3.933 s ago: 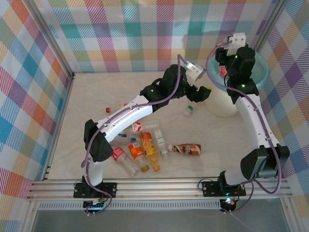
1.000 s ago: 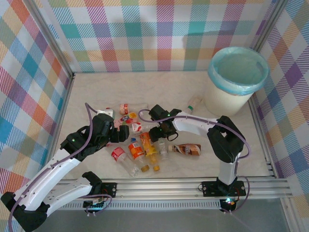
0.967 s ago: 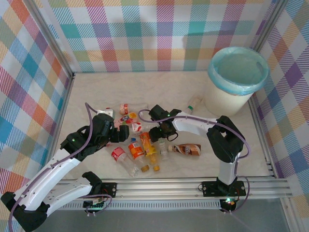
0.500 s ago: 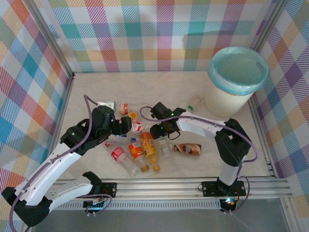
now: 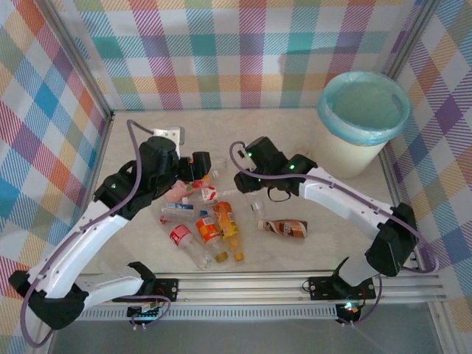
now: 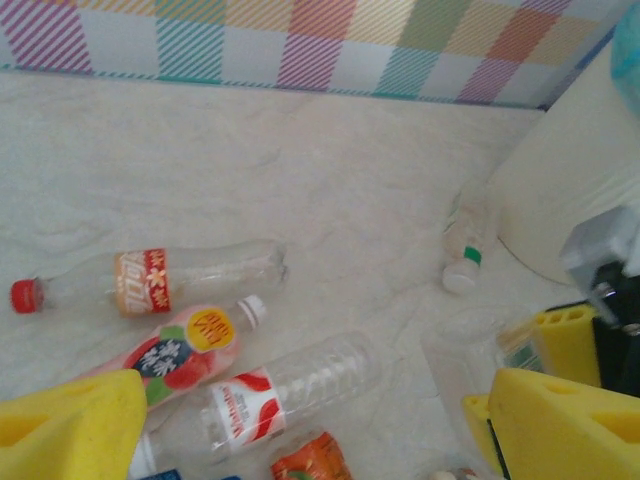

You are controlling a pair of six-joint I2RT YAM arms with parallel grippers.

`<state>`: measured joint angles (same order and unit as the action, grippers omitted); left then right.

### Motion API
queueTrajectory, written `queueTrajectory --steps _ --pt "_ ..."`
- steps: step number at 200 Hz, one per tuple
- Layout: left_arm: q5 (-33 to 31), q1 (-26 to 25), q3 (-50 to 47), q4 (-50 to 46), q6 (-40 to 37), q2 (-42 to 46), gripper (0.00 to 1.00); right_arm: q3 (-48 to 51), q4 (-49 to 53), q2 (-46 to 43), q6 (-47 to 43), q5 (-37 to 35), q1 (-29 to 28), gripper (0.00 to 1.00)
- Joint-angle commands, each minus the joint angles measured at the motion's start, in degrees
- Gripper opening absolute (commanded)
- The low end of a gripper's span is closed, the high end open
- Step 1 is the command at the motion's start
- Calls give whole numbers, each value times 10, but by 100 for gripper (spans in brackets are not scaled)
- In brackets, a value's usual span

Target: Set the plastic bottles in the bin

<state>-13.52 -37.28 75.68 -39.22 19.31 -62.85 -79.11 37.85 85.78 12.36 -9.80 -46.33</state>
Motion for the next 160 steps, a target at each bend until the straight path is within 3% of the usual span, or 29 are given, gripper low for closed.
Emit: queueTrajectory --steps 1,80,160 --pt "36 6 56 34 -24 -38 88 -49 2 -32 -46 -22 26 50" --pt "195 1 249 89 -12 -206 83 -171 -48 -34 -146 -71 167 50" --pt "287 -21 489 92 5 -395 80 -270 -133 -24 -175 -84 319 50"
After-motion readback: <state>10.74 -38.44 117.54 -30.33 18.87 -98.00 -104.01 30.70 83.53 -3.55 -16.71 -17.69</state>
